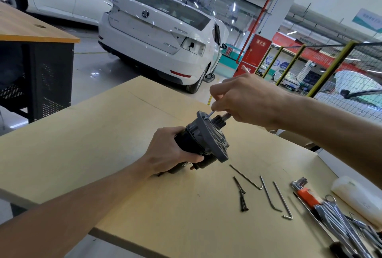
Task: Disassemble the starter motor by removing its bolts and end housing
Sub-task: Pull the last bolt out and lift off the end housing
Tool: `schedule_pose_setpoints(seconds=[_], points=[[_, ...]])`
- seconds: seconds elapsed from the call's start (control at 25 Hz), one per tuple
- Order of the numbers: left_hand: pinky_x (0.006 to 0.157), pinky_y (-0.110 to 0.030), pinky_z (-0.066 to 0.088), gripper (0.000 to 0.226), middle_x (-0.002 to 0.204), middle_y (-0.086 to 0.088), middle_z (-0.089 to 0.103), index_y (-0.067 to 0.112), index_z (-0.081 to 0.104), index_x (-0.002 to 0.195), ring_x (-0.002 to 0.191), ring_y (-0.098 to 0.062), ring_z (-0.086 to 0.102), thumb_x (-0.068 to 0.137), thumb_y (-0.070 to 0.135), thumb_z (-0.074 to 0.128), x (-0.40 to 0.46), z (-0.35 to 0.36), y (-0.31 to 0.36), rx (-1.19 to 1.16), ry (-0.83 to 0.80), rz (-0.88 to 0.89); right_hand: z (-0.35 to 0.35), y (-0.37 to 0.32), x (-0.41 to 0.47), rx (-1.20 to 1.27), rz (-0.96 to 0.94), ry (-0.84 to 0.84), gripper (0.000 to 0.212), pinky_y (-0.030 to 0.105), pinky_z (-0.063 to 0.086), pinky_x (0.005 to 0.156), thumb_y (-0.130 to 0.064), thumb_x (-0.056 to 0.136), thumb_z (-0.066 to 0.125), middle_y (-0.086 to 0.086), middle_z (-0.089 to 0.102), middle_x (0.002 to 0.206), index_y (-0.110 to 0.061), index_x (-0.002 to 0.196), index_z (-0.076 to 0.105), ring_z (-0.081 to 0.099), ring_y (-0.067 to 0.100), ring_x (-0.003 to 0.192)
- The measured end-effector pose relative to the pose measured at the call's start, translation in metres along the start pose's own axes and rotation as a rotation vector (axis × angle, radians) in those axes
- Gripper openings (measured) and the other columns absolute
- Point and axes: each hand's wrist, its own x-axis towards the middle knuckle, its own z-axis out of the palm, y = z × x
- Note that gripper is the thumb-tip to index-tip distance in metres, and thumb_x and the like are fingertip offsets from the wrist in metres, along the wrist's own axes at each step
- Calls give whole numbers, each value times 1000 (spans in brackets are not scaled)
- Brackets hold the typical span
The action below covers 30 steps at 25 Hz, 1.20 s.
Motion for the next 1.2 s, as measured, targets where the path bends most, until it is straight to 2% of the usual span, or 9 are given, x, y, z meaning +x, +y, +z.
schedule_pose_setpoints(seconds=[0.08,0.16,0.28,0.4,0.56,0.8,1.0,1.12,1.2], points=[[80,-47,57,48,86,0,74,13,75,97,83,-21,69,55,29,93,0,0,-1,7,-3,5,-2,0,5,6,25,22,17,46,54,79,-2,87,64,12,63,94,-3,102,71,65,32,89],[80,-47,57,48,85,0,74,13,75,96,82,-21,69,54,30,92,0,0,-1,3,-2,-2,-1,2,7,81,71,23,13,48,52,79,-9,91,61,11,66,93,-6,99,71,64,31,89],[81,-46,57,50,86,2,75,15,75,97,84,-20,69,53,36,86,0,0,0,1,-1,-11,2,10,9,188,241,-3,26,41,53,81,-33,96,56,0,69,96,-16,106,74,64,17,90],[80,-49,56,49,83,0,74,16,75,94,82,-22,69,52,36,87,0,0,0,5,10,-15,5,5,12,436,324,-111,42,41,54,74,-46,94,53,5,73,88,-12,100,75,65,21,79],[79,-49,55,52,83,1,74,18,75,94,81,-22,69,49,42,85,0,1,0,25,0,4,10,-2,19,378,273,-123,32,42,51,78,-39,94,58,7,72,87,-11,94,74,61,20,85],[76,-48,56,46,80,0,73,15,74,90,78,-22,68,51,37,86,-1,1,1,61,-17,6,15,14,10,435,228,-203,12,16,36,66,-28,95,60,-9,64,91,-19,100,67,55,2,81],[71,-52,53,44,72,-4,70,11,71,81,71,-29,66,48,36,85,-2,2,5,76,-39,19,19,27,-2,520,218,-297,11,18,42,69,-27,97,56,-13,59,92,-22,104,62,57,4,85],[72,-51,53,52,72,-5,70,9,70,80,72,-29,66,44,45,81,-2,0,6,89,-52,37,16,37,-8,558,203,-327,6,17,38,66,-29,97,54,-14,58,90,-27,100,59,55,-5,82],[71,-51,54,52,73,-5,70,9,71,81,71,-29,66,44,45,80,-2,-1,6,85,-58,34,13,53,-20,605,248,-278,6,18,36,67,-30,96,53,-12,58,89,-30,97,59,53,-9,78]])
